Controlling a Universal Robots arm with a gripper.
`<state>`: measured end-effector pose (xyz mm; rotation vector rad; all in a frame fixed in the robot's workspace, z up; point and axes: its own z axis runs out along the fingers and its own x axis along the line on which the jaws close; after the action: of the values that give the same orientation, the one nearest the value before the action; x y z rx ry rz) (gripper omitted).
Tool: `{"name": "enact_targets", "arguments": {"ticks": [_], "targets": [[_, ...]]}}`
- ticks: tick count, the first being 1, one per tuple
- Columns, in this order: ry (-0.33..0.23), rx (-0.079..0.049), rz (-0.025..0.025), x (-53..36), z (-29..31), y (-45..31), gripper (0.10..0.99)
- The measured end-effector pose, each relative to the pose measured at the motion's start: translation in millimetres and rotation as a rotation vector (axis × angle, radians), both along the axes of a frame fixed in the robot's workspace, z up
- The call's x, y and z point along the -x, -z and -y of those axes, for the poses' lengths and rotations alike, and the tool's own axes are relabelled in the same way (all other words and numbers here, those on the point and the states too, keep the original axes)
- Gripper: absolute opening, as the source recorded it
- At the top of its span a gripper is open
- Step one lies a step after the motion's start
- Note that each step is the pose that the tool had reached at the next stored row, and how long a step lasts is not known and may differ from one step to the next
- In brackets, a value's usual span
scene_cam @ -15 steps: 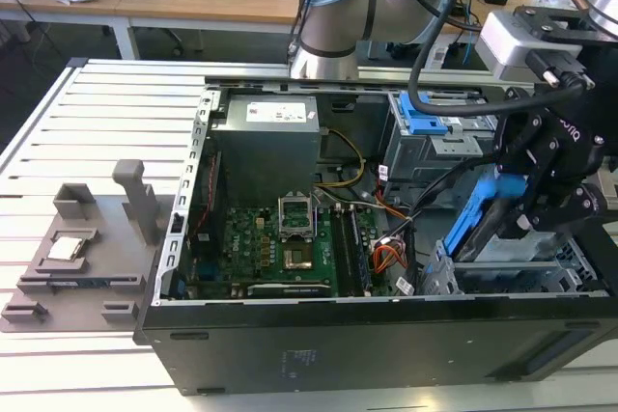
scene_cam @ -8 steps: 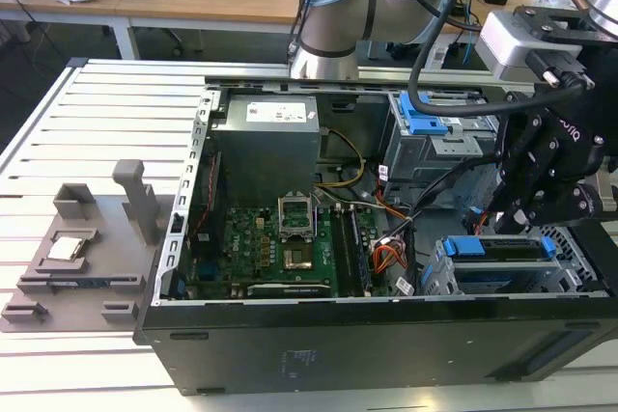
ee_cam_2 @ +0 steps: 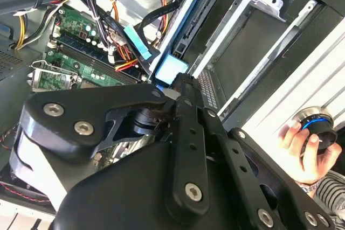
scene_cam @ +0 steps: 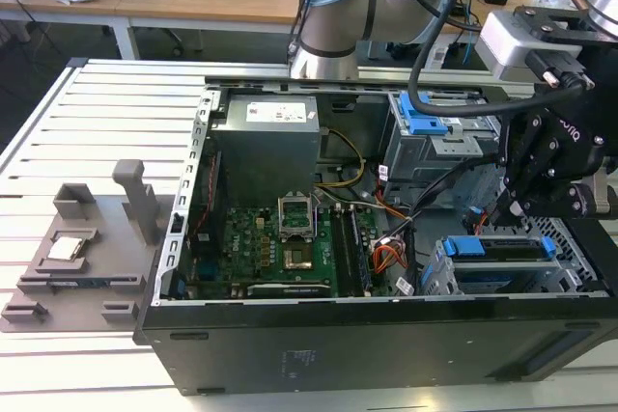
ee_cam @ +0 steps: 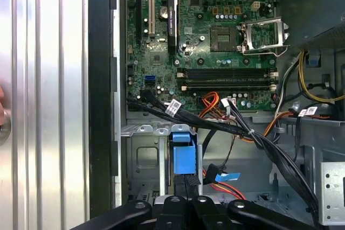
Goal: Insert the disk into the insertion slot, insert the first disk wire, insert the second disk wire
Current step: 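Insert the disk into the insertion slot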
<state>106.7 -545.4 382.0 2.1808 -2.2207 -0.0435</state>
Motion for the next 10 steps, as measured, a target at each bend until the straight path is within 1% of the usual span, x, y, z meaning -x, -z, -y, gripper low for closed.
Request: {"name": "enact_targets", "arguments": {"ticks": [2,5,7,10], "targets": [[0.0,0.0,0.0,-3.8,-0.5,0.1,0.106],[0.0,0.0,0.0,-14.7,-2.3,0.0,0.106],[0.0,0.0,0.0,-19.6,-3.3,0.1,0.106],[0.0,0.0,-0.0001,-23.8,-3.8,2.4,0.106]]}}
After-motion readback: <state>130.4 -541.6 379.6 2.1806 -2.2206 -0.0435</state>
